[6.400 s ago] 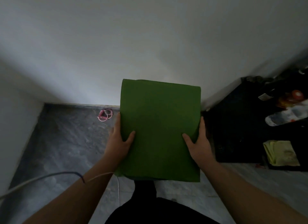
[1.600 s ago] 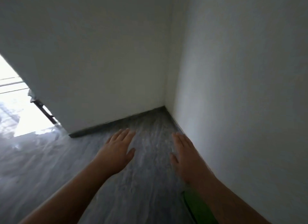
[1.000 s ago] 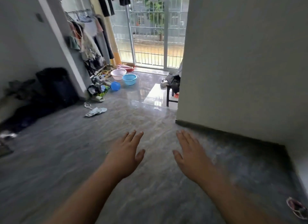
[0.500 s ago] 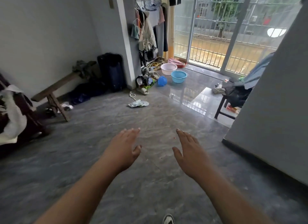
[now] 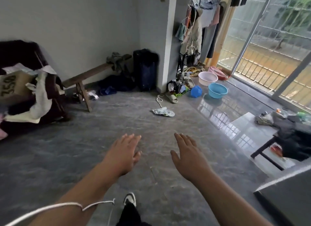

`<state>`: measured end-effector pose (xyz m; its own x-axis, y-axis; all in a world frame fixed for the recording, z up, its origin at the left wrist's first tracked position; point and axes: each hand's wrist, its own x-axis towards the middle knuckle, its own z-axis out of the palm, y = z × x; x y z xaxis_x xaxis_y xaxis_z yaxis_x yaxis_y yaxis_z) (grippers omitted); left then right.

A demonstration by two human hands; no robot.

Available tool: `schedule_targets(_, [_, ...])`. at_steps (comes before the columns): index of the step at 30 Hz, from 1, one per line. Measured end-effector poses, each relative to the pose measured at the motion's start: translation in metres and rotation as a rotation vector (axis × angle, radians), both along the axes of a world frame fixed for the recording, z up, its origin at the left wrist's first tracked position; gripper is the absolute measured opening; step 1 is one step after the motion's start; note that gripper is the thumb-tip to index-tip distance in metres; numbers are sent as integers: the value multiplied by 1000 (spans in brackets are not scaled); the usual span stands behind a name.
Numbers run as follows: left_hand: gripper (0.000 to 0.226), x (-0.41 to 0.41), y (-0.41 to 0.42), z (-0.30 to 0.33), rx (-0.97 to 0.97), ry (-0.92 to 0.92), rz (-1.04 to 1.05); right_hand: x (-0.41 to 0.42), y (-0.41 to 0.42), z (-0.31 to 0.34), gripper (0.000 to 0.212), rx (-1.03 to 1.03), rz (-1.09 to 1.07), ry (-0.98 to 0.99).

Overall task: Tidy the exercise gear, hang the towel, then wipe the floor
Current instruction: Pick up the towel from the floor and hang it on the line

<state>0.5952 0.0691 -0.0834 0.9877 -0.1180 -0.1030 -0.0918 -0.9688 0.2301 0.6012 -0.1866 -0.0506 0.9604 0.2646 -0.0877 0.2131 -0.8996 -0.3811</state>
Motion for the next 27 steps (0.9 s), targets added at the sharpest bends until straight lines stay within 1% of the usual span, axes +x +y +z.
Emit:
schedule_targets(5, [66, 118, 33, -21, 15, 22, 13, 125, 44, -21, 67, 6, 1, 12])
schedule_targets(10, [65, 253, 69, -16, 57, 67, -15, 249, 81, -28, 67, -24, -18, 59])
schedule_targets(13, [64, 335, 79, -15, 102, 66, -71, 320, 95, -30, 67, -49, -35, 42])
schedule_targets(16, [64, 408, 78, -20, 149, 75, -109, 380, 98, -36, 67, -63, -58, 48])
schedule_targets(21, [64, 523, 59, -43, 157, 170, -143, 486, 91, -57, 67, -78, -68, 89])
schedule_targets(24, [64, 594, 45, -68, 220, 176, -163, 561, 81, -80, 68, -102, -47, 70])
schedule_targets(27, [64, 665, 33, -87, 236, 209, -159, 638, 70, -100, 70, -129, 9, 115])
